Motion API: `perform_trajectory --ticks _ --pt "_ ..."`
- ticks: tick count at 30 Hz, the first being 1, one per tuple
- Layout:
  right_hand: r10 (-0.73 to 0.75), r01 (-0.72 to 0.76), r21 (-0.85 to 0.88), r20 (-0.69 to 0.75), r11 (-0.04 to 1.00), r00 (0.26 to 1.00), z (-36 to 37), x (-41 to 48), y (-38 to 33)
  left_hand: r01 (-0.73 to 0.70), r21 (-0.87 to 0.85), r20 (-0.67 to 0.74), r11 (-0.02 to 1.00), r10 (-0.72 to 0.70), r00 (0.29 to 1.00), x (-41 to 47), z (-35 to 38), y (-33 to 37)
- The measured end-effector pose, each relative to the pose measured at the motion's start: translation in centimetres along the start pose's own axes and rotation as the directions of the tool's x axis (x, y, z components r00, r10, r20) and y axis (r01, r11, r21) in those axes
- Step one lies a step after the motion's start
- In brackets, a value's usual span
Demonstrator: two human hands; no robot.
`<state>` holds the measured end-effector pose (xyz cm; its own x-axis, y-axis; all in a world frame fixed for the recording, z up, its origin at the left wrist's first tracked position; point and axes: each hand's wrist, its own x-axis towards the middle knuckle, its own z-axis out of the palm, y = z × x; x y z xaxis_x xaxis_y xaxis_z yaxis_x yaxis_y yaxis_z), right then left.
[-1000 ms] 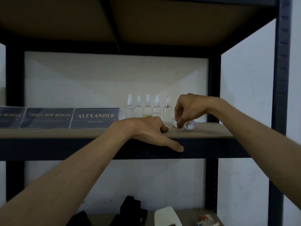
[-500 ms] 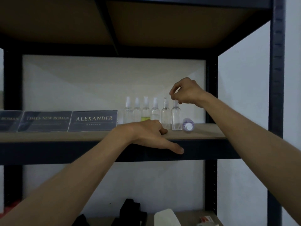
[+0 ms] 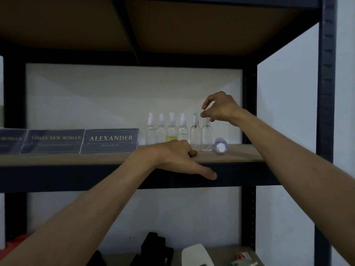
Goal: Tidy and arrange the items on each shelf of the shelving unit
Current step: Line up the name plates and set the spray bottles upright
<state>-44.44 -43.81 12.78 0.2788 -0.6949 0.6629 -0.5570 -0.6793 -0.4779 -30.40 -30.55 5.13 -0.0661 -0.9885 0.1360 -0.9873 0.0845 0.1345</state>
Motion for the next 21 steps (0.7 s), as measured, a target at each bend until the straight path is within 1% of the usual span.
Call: perform_trajectory --ticks 5,8,10,12,14,15,16,18,21 --pt "-0.025 0.025 0.024 0.006 0.999 1.000 -1.1 -1.2 0.5 0.004 -0.003 0.000 1.000 -0.004 1.000 0.1 0.1 -0.1" --pt "-0.050 0.049 0.014 0.106 0.999 0.993 -2.2 -3.0 0.9 0.006 -0.006 -0.009 1.000 -0.006 1.000 0.1 0.1 -0.1" --pt "-0.073 0.070 0.019 0.226 0.997 0.971 -3.2 -4.2 1.4 0.007 -0.005 -0.011 1.000 -0.007 1.000 0.1 0.1 -0.1" --pt "-0.093 0.099 0.007 0.410 0.995 0.907 -4.3 -5.1 2.1 0.007 0.001 -0.010 1.000 -0.007 1.000 0.0 0.1 -0.1" --pt "-0.074 0.115 -0.032 0.592 0.993 0.803 -5.0 -5.8 2.7 0.011 0.004 -0.012 1.000 -0.011 1.000 -0.1 0.1 0.0" --pt "-0.053 0.128 -0.069 0.651 0.989 0.758 -5.1 -6.1 2.9 0.013 0.002 -0.015 1.000 -0.013 1.000 -0.1 0.1 0.0" --pt "-0.034 0.142 -0.104 0.682 0.984 0.730 -5.0 -6.3 3.2 0.015 0.000 -0.019 1.000 -0.015 1.000 -0.1 0.1 0.1" --pt "-0.031 0.166 -0.130 0.688 0.978 0.725 -4.4 -6.5 3.6 0.015 -0.001 -0.022 1.000 -0.015 1.000 -0.2 0.1 0.1" --pt "-0.095 0.216 -0.117 0.632 0.969 0.769 -3.7 -6.5 4.4 0.010 0.003 -0.024 1.000 -0.010 1.000 -0.3 0.1 0.2"
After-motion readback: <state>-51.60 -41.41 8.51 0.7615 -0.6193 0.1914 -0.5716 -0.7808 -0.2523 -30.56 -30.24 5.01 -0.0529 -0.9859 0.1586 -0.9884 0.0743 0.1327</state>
